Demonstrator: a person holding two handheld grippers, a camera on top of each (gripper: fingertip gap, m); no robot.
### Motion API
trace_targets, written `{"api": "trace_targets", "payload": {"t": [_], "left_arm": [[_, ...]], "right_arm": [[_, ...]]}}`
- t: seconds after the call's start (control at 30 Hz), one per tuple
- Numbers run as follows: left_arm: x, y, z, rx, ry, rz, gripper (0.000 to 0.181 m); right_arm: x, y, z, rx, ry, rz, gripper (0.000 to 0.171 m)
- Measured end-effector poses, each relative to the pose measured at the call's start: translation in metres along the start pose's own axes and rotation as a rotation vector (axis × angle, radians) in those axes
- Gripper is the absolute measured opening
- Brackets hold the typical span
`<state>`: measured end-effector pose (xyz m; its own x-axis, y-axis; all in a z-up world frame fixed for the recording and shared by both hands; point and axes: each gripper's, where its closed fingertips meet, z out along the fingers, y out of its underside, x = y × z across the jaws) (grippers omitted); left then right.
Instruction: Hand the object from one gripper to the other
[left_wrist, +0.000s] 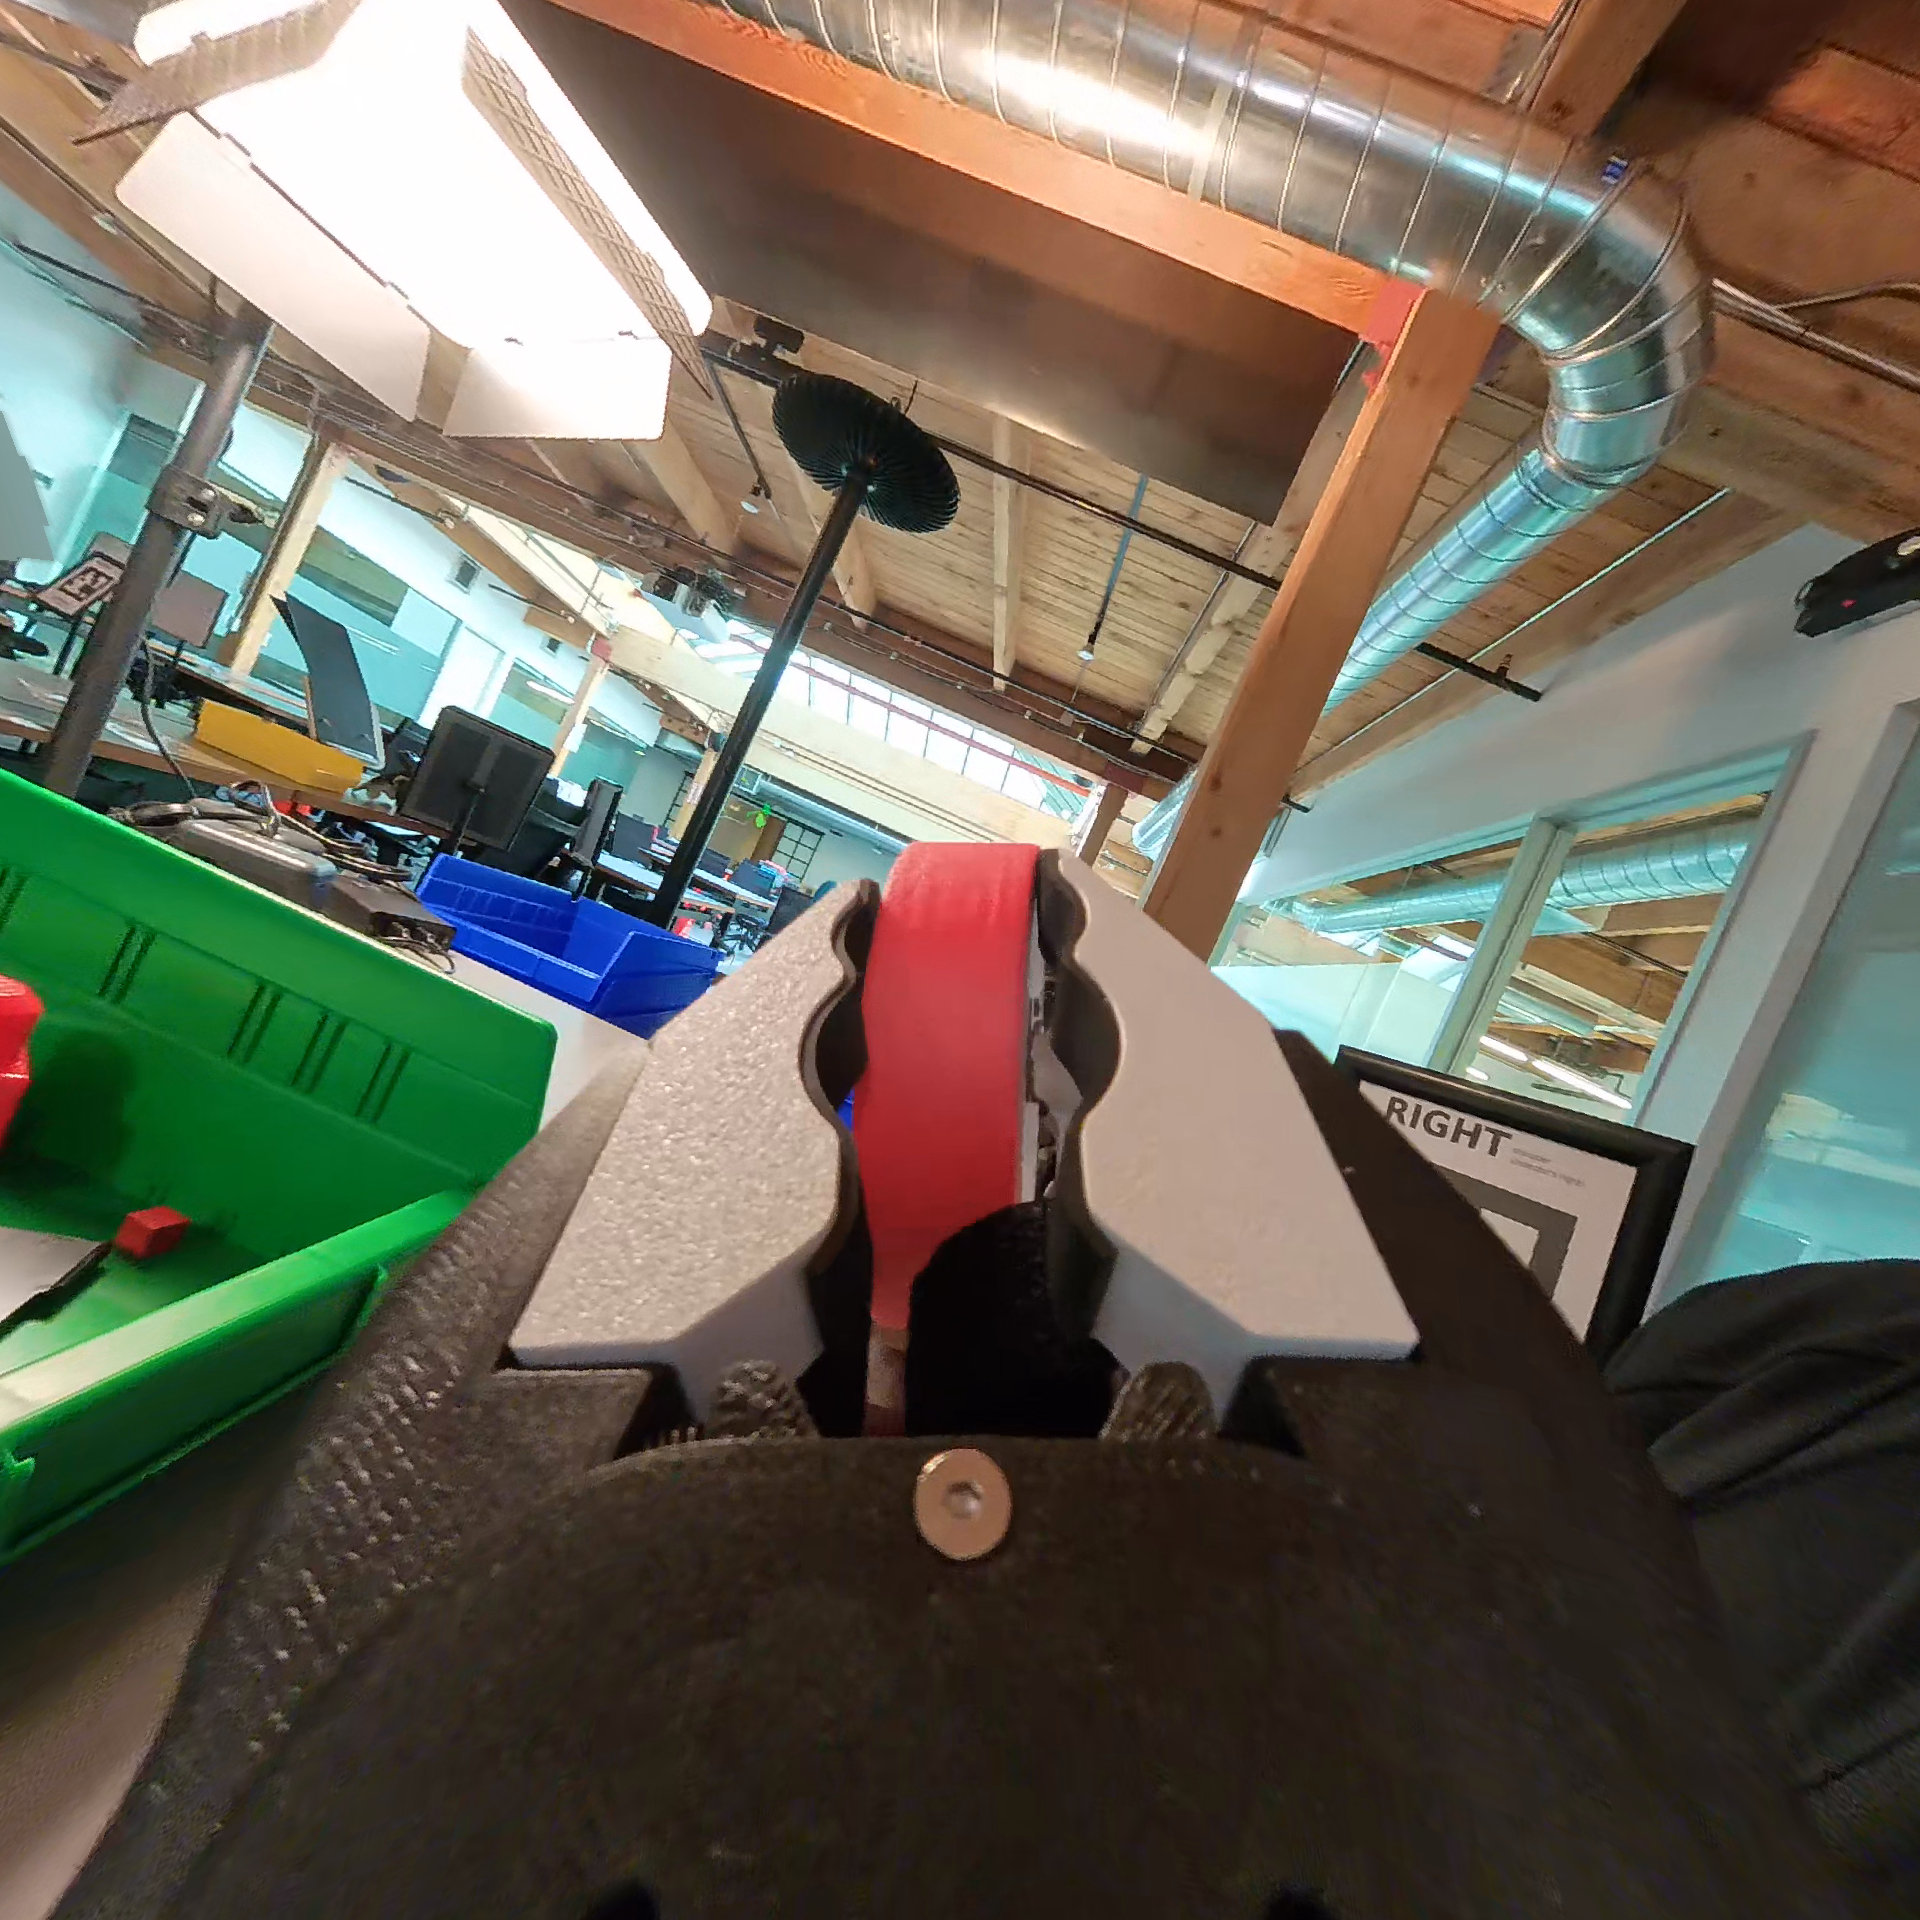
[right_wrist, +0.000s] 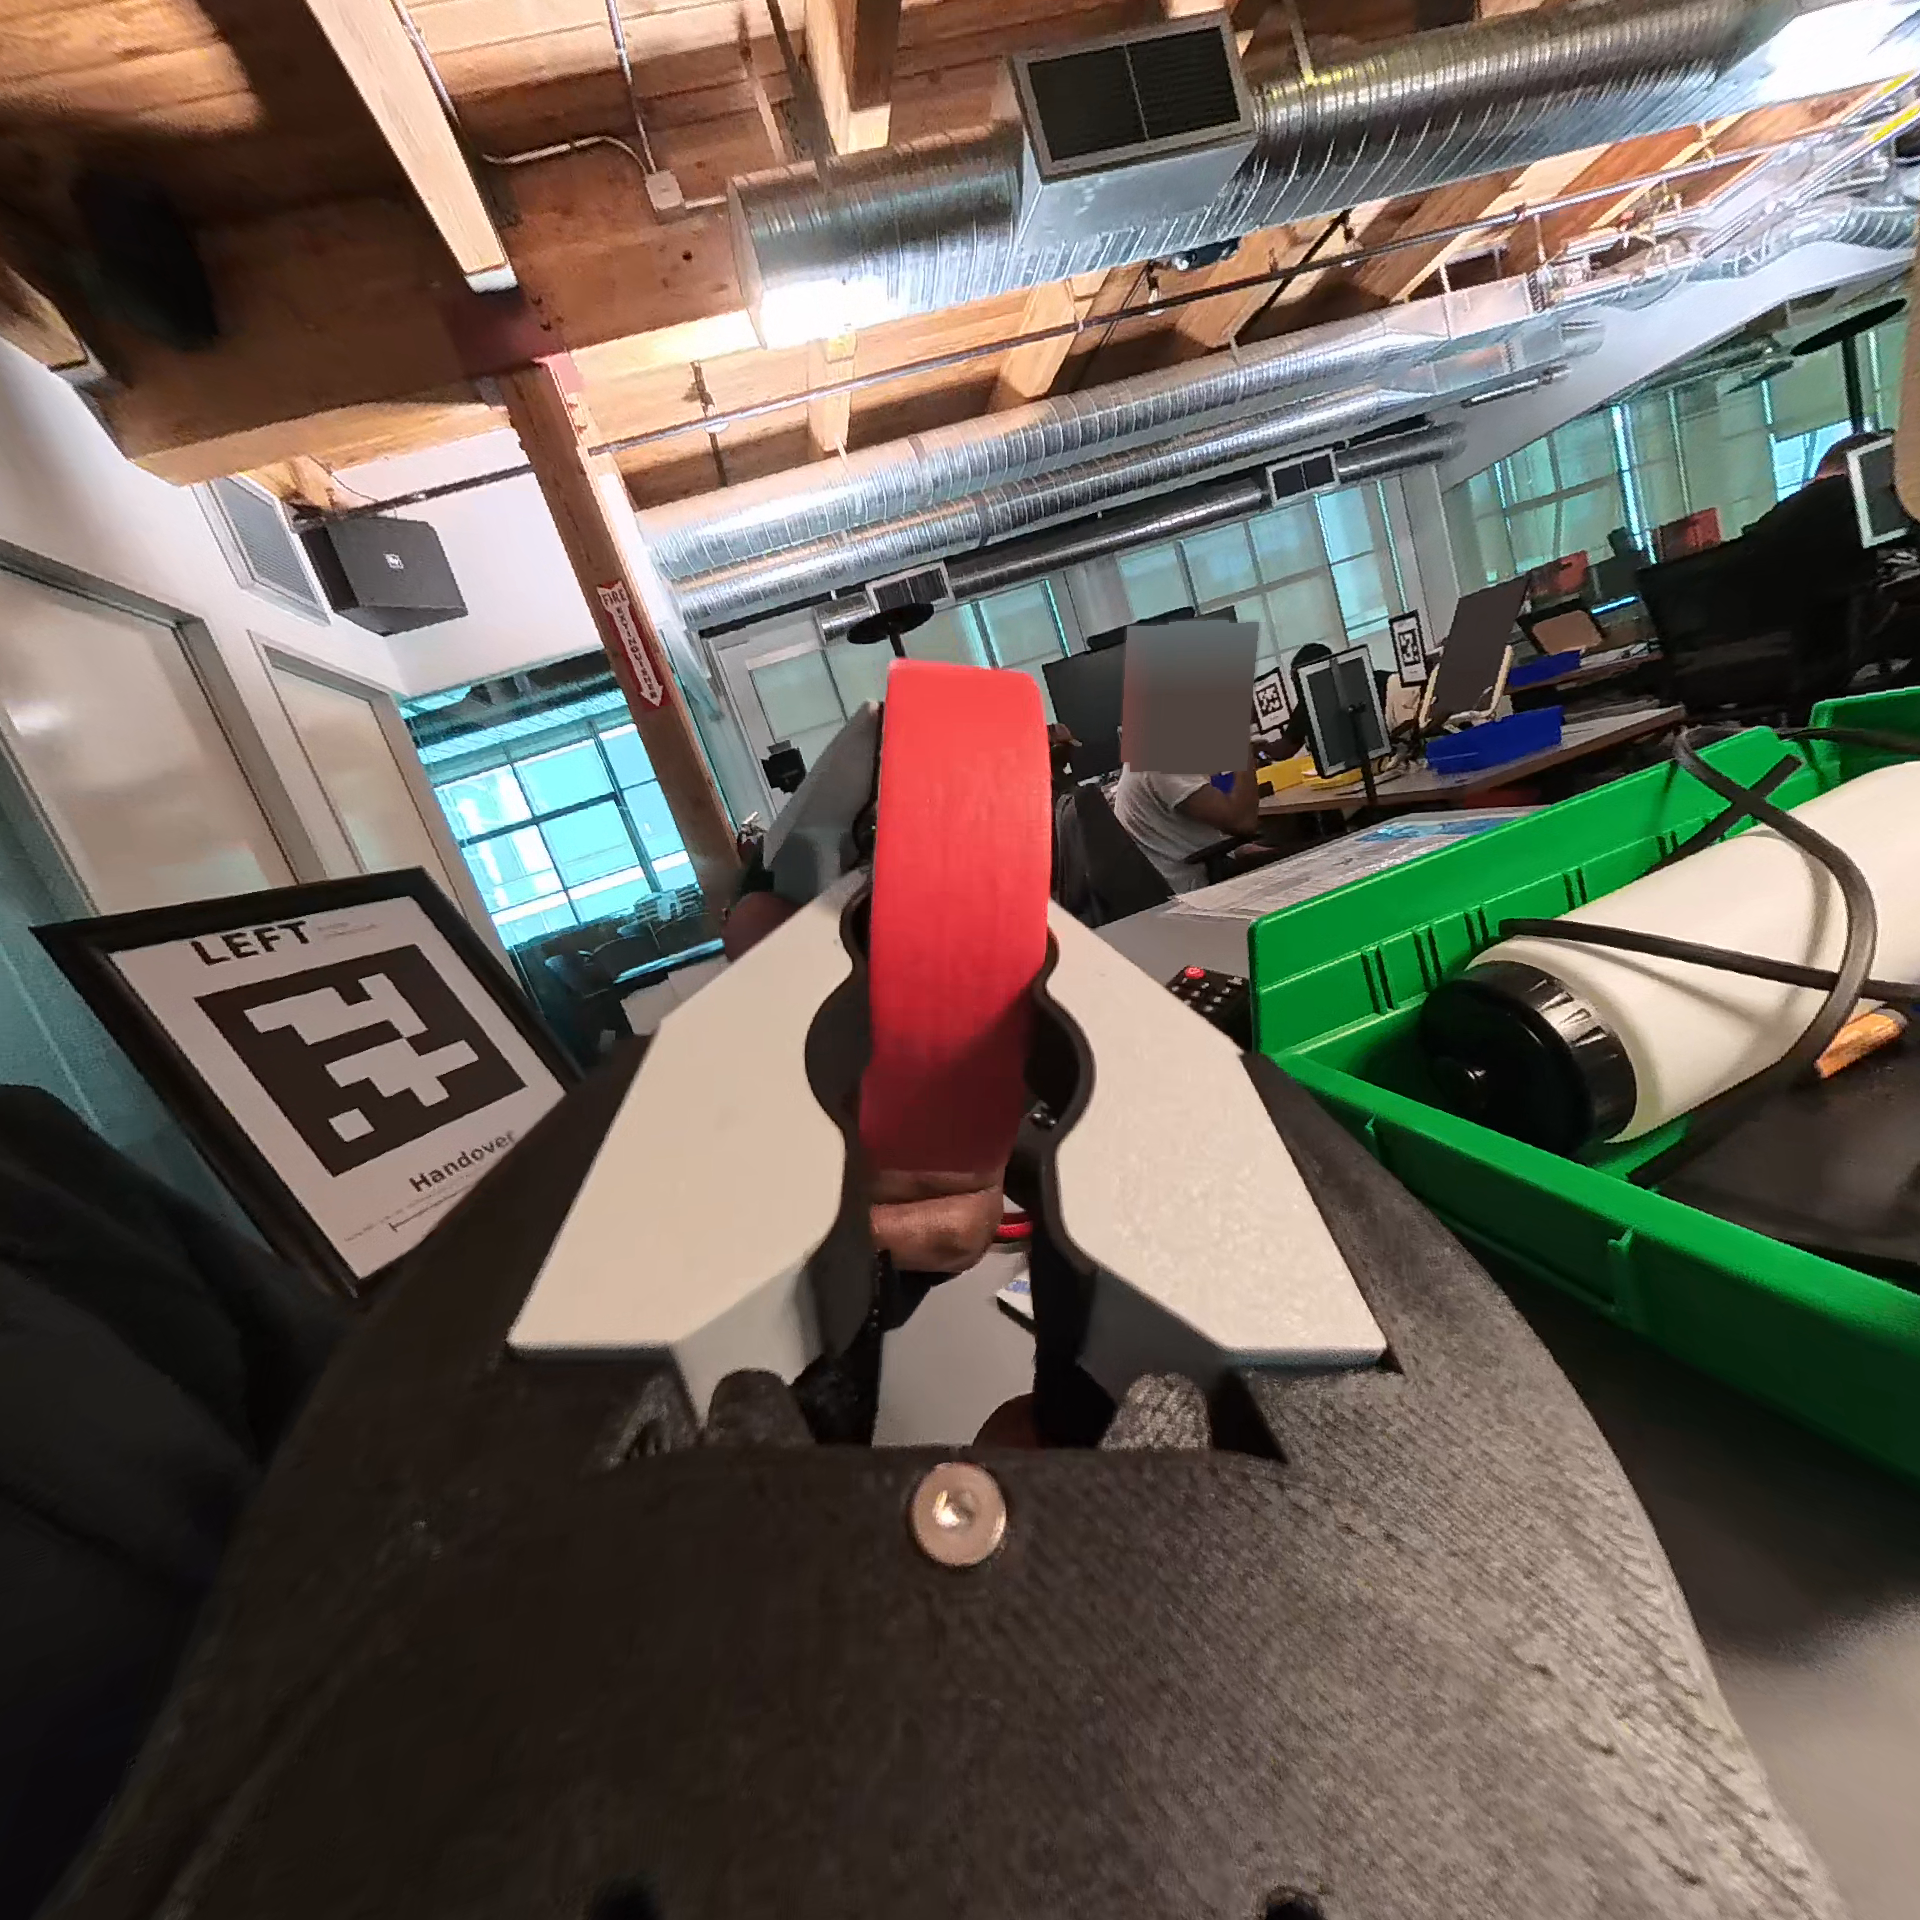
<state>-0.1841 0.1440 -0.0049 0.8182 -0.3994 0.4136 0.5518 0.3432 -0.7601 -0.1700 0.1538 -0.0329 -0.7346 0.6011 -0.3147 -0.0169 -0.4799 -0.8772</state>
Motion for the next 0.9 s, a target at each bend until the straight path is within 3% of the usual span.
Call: {"api": "trace_targets", "payload": {"t": [0.1, 0.2, 0.33, 0.4, 0.5, 0.67, 0.9], "left_arm": [[-0.004, -0.002, 0.0, 0.019, -0.03, 0.012, 0.028], [-0.003, -0.009, -0.002, 0.061, -0.025, 0.008, 0.03], [-0.005, -0.006, -0.001, 0.044, -0.036, -0.008, 0.035], [-0.008, 0.0, 0.001, 0.011, -0.064, 0.006, 0.045], [-0.006, 0.003, 0.001, -0.012, -0.056, 0.039, 0.034], [-0.016, -0.006, -0.004, 0.006, -0.196, 0.213, 0.03], [-0.025, 0.007, 0.001, -0.108, -0.374, 0.535, 0.03]], "right_arm": [[0.001, 0.004, 0.003, -0.023, 0.008, 0.012, 0.045], [-0.002, 0.018, 0.008, -0.097, 0.011, -0.041, 0.028], [0.0, 0.008, 0.004, -0.046, 0.016, -0.032, 0.026], [0.0, 0.003, 0.002, -0.021, 0.012, -0.024, 0.026], [-0.001, -0.005, -0.001, 0.027, 0.008, -0.025, 0.025], [0.026, -0.029, -0.018, 0.133, 0.252, -0.189, 0.035], [0.042, -0.01, -0.013, -0.055, 0.494, -0.568, 0.034]]}}
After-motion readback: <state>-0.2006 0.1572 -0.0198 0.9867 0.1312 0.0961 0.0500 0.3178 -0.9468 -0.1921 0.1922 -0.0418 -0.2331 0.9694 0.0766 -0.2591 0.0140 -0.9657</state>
